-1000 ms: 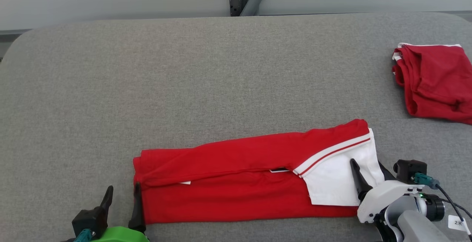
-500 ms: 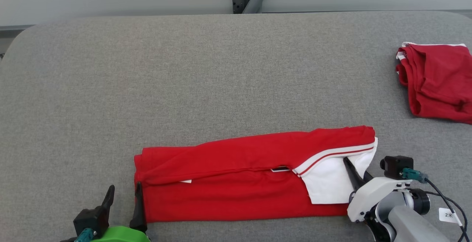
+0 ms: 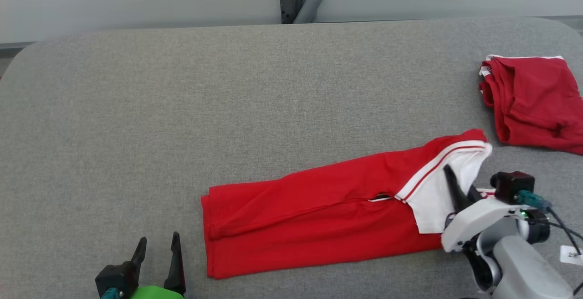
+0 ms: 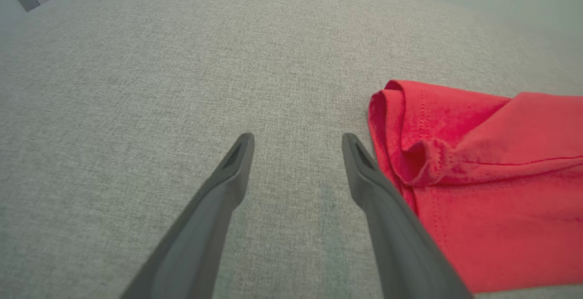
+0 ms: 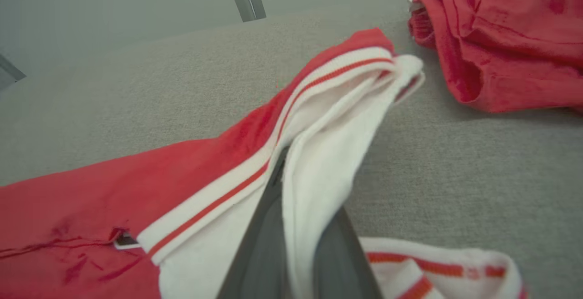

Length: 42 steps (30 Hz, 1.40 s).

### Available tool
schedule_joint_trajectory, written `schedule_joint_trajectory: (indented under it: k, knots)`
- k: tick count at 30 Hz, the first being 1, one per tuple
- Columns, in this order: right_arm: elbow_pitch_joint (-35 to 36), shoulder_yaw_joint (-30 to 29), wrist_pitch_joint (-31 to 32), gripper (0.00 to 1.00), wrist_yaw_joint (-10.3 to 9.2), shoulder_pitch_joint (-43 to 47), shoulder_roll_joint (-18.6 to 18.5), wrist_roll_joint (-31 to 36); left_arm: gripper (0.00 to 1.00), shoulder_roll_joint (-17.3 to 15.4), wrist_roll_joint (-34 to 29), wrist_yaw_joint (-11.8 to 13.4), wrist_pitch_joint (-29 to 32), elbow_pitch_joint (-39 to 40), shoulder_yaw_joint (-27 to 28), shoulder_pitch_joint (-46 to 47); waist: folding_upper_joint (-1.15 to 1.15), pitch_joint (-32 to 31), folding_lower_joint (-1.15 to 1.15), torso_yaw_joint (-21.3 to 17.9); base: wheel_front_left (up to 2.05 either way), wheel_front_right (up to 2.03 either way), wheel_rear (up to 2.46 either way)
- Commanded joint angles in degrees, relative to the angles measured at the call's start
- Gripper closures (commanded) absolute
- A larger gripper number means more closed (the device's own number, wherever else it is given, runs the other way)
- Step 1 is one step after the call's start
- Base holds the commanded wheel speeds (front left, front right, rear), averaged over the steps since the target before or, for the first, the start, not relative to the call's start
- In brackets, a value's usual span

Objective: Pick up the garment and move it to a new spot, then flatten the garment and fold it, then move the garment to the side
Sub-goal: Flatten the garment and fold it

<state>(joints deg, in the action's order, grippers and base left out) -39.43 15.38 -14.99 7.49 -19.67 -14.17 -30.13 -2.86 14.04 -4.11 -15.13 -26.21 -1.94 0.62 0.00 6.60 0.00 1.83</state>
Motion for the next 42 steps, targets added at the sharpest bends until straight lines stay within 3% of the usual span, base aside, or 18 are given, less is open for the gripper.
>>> schedule_joint_trajectory:
  k: [1, 8, 13, 24, 29, 30, 31, 38, 42]
  knots:
    - [0.9, 1.0, -0.2, 1.00, -0.01, 1.1, 0.6, 0.2, 0.00, -0.1, 0.1, 0.0, 0.0, -0.1, -0.1, -0.5, 0.00, -0.5, 0.00, -0.5, 0.00, 0.00, 0.00]
    - [9.7, 13.4, 1.5, 1.00, -0.01, 3.9, 3.6, -4.4, 0.00, -0.1, 1.1, -0.3, 0.0, -0.8, -1.5, -0.7, 0.00, -1.6, 0.00, -1.2, 0.00, 0.00, 0.00]
    - [12.9, 21.0, 3.7, 1.00, -0.01, 2.0, 5.7, -7.0, 0.00, -0.2, 1.6, -0.4, 0.0, -1.1, -4.2, 1.0, 0.00, -0.9, 0.00, 1.0, 0.00, 0.00, 0.00]
    - [6.3, 30.6, 4.4, 1.00, -0.01, -5.8, 9.3, -10.6, 0.00, -0.2, 2.9, 0.0, 0.0, -1.5, -8.5, 2.3, 0.00, 1.7, 0.00, 11.7, 0.00, 0.00, 0.00]
    - [2.4, 33.3, 3.3, 1.00, -0.01, -8.7, 9.9, -12.2, 0.00, -0.1, 3.5, 0.3, 0.0, -1.7, -8.9, 1.8, 0.00, 2.6, 0.00, 14.5, 0.00, 0.00, 0.00]
    - [1.6, 33.7, 3.0, 0.75, -0.01, -9.1, 10.0, -12.6, 0.00, -0.1, 3.7, 0.4, 0.0, -1.7, -8.9, 1.7, 0.00, 2.7, 0.00, 14.8, 0.00, 0.00, 0.00]
    - [1.1, 34.0, 2.6, 0.00, -0.01, -9.6, 10.2, -13.1, 0.00, -0.1, 3.8, 0.5, 0.0, -1.7, -9.0, 1.6, 0.00, 2.7, 0.00, 14.9, 0.00, 0.00, 0.00]
    - [2.3, 33.3, 0.0, 0.00, -0.01, -12.1, 10.5, -15.7, 0.00, -0.1, 3.8, 1.0, 0.0, -1.8, -8.3, 1.5, 0.00, 2.1, 0.00, 13.5, 0.00, 0.00, 0.00]
    - [8.0, 25.2, -0.2, 0.00, -0.01, -10.2, 8.9, -14.4, 0.00, -0.2, 3.4, 1.1, 0.0, -1.5, -7.5, 1.4, 0.00, 1.1, 0.00, 11.3, 0.00, 0.00, 0.00]
